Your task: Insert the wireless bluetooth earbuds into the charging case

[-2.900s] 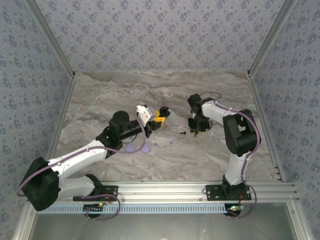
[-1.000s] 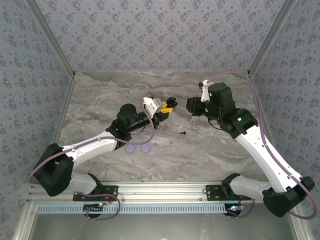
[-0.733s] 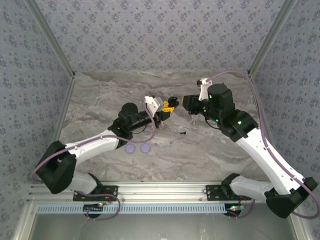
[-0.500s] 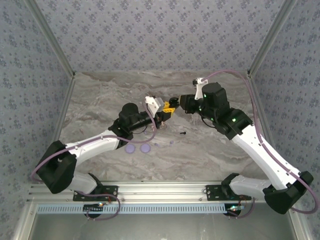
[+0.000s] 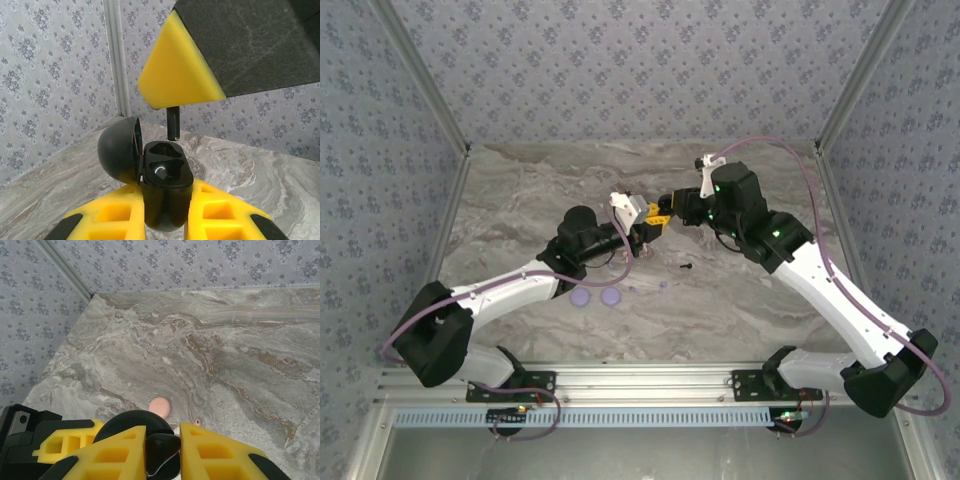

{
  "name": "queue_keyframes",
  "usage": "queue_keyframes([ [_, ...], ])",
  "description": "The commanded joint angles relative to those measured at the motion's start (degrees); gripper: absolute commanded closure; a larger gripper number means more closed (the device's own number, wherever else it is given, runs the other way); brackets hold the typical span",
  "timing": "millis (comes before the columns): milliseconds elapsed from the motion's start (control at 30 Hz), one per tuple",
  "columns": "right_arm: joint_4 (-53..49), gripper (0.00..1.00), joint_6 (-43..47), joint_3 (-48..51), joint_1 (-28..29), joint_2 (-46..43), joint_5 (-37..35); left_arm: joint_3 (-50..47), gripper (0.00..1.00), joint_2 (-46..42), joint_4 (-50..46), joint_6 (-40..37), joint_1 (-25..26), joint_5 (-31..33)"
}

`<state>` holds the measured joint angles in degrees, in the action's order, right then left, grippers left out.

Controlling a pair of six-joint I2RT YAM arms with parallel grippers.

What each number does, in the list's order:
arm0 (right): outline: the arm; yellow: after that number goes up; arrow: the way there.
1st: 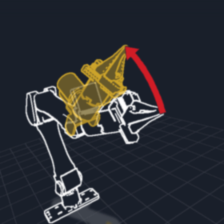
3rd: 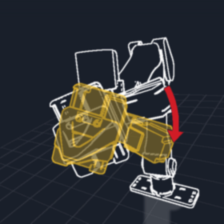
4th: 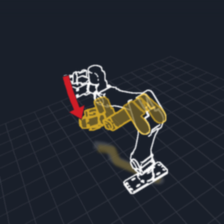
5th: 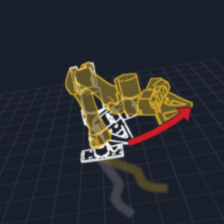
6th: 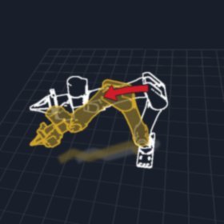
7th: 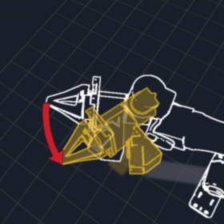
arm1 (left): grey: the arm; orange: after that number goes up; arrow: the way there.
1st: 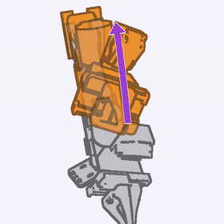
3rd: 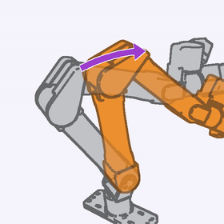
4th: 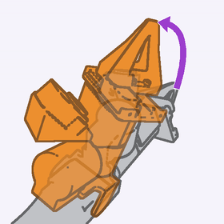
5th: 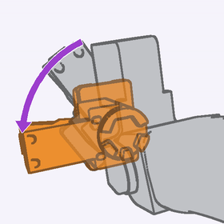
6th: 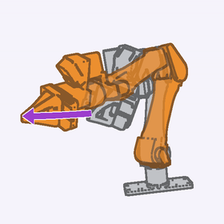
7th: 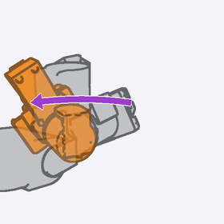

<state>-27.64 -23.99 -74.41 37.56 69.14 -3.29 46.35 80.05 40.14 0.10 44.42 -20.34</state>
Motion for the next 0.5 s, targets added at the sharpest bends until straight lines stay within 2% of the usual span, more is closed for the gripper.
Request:
queue_keyframes([
  [0,-0.8,0.77,1.1,-2.1,0.5,0.9,-1.5,2.1,1.0,0.0,2.3,0.5,0.5,-1.2],
  [467,-2.7,0.77,1.3,-2.4,1.4,2.0,-0.5,2.0,1.0,-0.1,2.3,0.4,0.5,-1.0],
])
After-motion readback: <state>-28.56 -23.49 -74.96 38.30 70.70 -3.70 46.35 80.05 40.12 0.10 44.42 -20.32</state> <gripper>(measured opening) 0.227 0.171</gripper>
